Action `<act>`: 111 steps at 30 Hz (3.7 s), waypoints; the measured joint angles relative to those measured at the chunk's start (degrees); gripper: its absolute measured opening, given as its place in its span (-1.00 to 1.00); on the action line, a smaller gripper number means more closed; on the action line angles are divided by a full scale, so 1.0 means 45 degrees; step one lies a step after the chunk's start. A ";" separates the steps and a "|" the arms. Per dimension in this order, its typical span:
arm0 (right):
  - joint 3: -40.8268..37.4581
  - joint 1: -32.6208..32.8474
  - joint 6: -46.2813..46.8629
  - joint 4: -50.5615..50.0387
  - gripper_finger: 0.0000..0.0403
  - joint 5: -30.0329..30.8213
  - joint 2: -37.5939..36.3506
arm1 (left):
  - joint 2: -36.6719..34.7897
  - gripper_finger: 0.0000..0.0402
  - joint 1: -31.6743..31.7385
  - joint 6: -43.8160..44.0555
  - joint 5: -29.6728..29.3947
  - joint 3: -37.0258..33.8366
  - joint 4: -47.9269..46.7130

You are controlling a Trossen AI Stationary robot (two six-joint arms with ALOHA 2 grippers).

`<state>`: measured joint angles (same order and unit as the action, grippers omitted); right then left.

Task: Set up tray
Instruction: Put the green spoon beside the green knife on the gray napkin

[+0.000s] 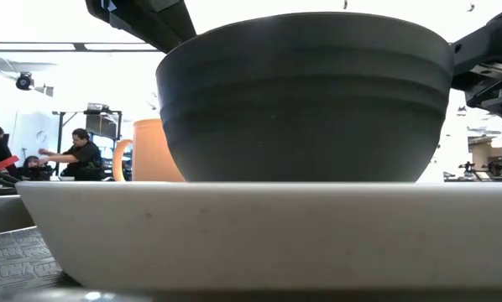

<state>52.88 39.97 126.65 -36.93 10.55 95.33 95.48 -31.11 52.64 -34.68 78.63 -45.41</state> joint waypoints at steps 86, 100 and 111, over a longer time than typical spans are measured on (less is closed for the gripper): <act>-0.1398 -0.1018 -0.1755 -0.4514 -0.82 -0.1161 -0.1297 | 0.0000 -0.30 -0.0015 -0.0191 0.0141 -0.0005 0.0538; 0.0917 -0.0326 -0.1228 -0.3944 -0.81 -0.0349 -0.1008 | 0.0002 -0.30 -0.0015 -0.0005 0.0141 -0.0010 0.0631; 0.0989 -0.0325 -0.0746 -0.5784 -0.81 -0.0659 -0.0078 | 0.0005 -0.30 -0.0019 0.0000 0.0355 -0.0010 0.0631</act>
<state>57.33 38.50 123.30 -62.96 7.58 94.98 95.50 -31.20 52.64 -33.08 78.59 -42.57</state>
